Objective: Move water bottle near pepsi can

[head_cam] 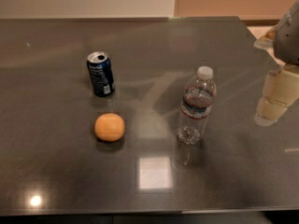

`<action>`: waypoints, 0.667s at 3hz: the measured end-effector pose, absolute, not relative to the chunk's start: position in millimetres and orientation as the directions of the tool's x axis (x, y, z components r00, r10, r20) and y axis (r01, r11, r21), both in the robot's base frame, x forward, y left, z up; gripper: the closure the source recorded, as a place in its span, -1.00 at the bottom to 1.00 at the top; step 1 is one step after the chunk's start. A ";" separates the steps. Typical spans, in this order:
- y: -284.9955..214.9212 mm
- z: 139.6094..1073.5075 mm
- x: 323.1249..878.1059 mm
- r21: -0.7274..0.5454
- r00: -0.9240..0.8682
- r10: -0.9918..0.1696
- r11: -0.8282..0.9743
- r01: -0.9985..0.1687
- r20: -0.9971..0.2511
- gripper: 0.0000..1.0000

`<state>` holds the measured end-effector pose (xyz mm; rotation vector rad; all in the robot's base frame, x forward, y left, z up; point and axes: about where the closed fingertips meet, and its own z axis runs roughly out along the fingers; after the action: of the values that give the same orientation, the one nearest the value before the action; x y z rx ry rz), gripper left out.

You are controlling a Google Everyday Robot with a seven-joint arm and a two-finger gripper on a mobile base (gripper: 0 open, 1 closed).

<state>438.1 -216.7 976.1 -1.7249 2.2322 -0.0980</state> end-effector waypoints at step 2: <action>-203.2 974.3 436.9 -0.252 -0.177 -0.958 0.233 -0.939 -0.224 -1.00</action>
Offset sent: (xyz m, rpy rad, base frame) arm -0.0034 0.0290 -0.0096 0.0365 -0.0033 0.1001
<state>436.9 -203.2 974.3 -1.7591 2.1799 -0.0795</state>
